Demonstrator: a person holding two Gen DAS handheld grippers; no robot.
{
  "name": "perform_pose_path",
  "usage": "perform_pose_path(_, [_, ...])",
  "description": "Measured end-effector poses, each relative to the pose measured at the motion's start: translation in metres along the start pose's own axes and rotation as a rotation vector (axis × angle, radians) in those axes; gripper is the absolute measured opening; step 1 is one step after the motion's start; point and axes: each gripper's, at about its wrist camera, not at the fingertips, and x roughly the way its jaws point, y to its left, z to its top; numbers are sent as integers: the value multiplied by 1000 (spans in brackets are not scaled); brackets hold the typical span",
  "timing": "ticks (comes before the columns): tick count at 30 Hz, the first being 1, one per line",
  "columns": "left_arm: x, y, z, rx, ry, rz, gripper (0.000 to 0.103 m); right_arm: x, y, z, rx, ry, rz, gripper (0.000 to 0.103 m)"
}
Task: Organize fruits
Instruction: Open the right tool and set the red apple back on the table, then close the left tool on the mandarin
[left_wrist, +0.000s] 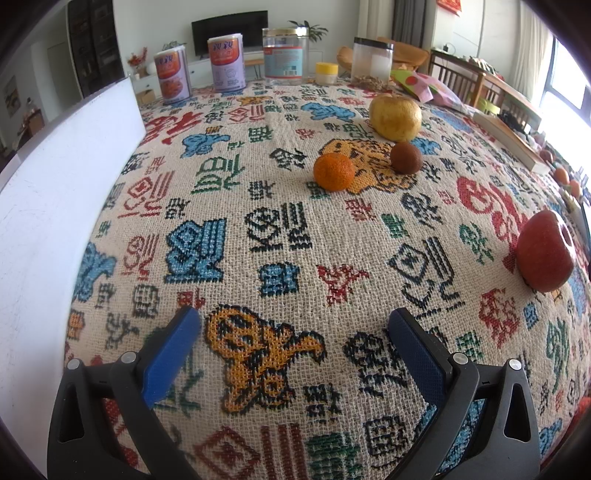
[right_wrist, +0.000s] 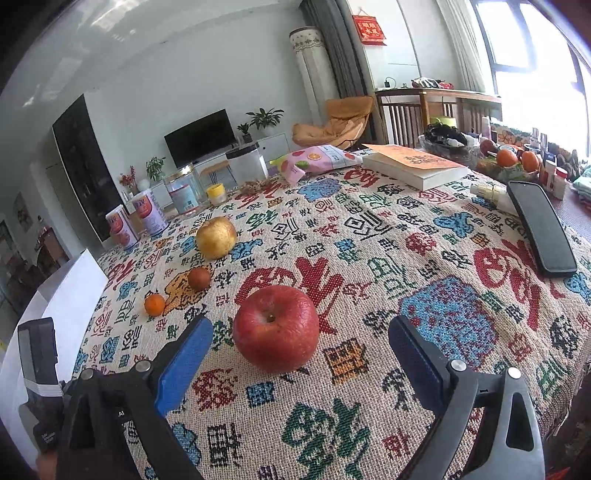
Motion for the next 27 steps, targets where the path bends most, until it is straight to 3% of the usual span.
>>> perform_pose_path(4, [0, 0, 0, 0, 0, 0, 102, 19, 17, -14, -73, 113, -34, 96])
perform_pose_path(9, [0, 0, 0, 0, 0, 0, 102, 38, -8, -21, 30, 210, -96, 96])
perform_pose_path(20, [0, 1, 0, 3, 2, -8, 102, 56, -2, -27, -24, 287, -155, 96])
perform_pose_path(25, [3, 8, 20, -47, 28, -113, 101, 56, -2, -27, -29, 288, -159, 97])
perform_pose_path(27, [7, 5, 38, -72, 20, -122, 101, 57, -1, -26, -28, 290, -153, 99])
